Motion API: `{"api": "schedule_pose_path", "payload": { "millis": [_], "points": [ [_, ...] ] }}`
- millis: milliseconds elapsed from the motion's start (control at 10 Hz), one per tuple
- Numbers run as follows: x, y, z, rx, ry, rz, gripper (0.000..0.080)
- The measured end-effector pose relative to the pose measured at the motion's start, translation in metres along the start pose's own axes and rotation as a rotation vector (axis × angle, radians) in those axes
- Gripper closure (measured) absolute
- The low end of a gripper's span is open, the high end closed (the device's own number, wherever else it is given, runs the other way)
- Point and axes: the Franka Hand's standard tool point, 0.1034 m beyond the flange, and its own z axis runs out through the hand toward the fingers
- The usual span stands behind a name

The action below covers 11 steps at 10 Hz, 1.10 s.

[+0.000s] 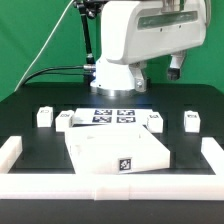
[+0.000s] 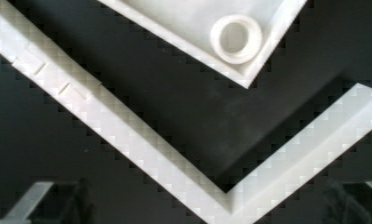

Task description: Assemble one leg

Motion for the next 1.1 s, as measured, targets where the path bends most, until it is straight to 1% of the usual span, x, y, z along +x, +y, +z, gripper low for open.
{"api": "schedule_pose_path", "payload": {
  "millis": [700, 800, 900, 1000, 1100],
  "points": [
    [0.000, 0.000, 0.001, 0.001, -0.001, 0.000, 0.0150],
    [-0.001, -0.002, 0.003, -0.001, 0.001, -0.005, 0.0150],
    [-0.006, -0.007, 0.011, -0.003, 0.002, -0.020, 0.0150],
    [-0.014, -0.017, 0.018, -0.011, 0.007, -0.093, 0.0150],
    [-0.024, -0.026, 0.027, -0.011, 0.005, -0.186, 0.0150]
  ]
}}
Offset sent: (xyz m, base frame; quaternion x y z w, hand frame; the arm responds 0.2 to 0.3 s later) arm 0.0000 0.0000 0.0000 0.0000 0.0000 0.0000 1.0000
